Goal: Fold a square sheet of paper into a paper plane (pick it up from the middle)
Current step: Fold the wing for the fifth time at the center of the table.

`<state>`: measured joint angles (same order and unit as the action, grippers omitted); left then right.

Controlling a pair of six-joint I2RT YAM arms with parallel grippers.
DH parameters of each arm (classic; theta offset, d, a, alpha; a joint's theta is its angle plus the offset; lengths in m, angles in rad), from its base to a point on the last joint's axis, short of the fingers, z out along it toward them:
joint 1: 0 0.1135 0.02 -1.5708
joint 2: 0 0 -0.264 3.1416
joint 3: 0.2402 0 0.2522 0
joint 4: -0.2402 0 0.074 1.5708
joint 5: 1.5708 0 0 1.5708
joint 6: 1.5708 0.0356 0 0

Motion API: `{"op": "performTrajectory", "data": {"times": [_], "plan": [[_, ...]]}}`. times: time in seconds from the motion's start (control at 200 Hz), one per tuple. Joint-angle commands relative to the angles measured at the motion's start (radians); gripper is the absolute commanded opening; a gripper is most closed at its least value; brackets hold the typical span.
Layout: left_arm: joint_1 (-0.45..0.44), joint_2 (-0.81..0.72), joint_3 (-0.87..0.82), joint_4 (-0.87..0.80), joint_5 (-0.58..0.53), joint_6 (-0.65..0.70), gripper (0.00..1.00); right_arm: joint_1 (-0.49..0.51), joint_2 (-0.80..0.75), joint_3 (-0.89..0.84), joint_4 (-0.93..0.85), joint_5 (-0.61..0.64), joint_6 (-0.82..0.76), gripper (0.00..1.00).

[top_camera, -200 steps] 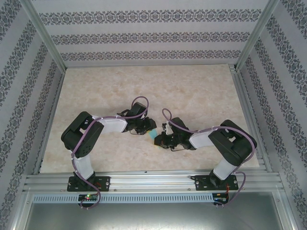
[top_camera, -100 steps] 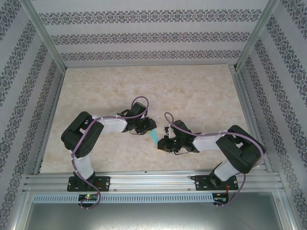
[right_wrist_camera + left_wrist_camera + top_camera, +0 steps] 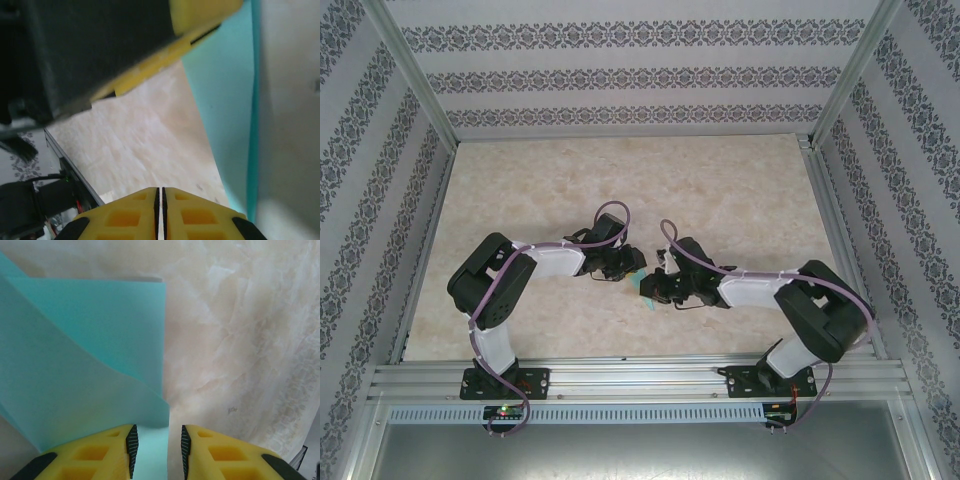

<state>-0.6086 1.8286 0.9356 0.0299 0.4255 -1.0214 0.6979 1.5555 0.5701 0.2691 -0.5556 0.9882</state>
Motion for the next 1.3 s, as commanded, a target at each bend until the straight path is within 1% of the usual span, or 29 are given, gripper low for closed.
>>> {"op": "performTrajectory", "data": {"times": [0.0,0.235,0.425,0.56,0.724,0.859,1.039,1.169,1.294], "plan": [[0.004,0.027,-0.027,-0.068,-0.041,-0.002,0.34,-0.004,0.046,0.017,0.057,0.02,0.048,0.13],[0.005,0.032,-0.031,-0.065,-0.038,0.0,0.34,-0.012,0.115,-0.002,0.054,0.028,0.046,0.13],[0.006,0.026,-0.031,-0.068,-0.043,-0.001,0.34,-0.005,0.162,-0.05,0.064,-0.006,0.044,0.14],[0.007,0.029,-0.033,-0.063,-0.04,-0.006,0.34,0.005,0.145,-0.082,0.058,-0.011,0.038,0.14],[0.009,0.032,-0.026,-0.069,-0.039,-0.002,0.34,0.009,0.084,-0.101,0.027,0.01,0.035,0.14],[0.009,0.031,-0.026,-0.068,-0.037,-0.003,0.34,0.008,0.029,-0.071,-0.014,0.047,0.033,0.11],[0.009,0.029,-0.03,-0.065,-0.035,-0.003,0.34,0.008,-0.007,-0.015,0.016,0.046,0.061,0.11],[0.009,0.032,-0.031,-0.06,-0.03,-0.004,0.34,0.006,0.024,0.046,0.01,0.057,0.056,0.11],[0.009,0.032,-0.031,-0.059,-0.029,-0.002,0.34,0.002,0.091,0.08,0.006,0.086,0.061,0.11]]}}
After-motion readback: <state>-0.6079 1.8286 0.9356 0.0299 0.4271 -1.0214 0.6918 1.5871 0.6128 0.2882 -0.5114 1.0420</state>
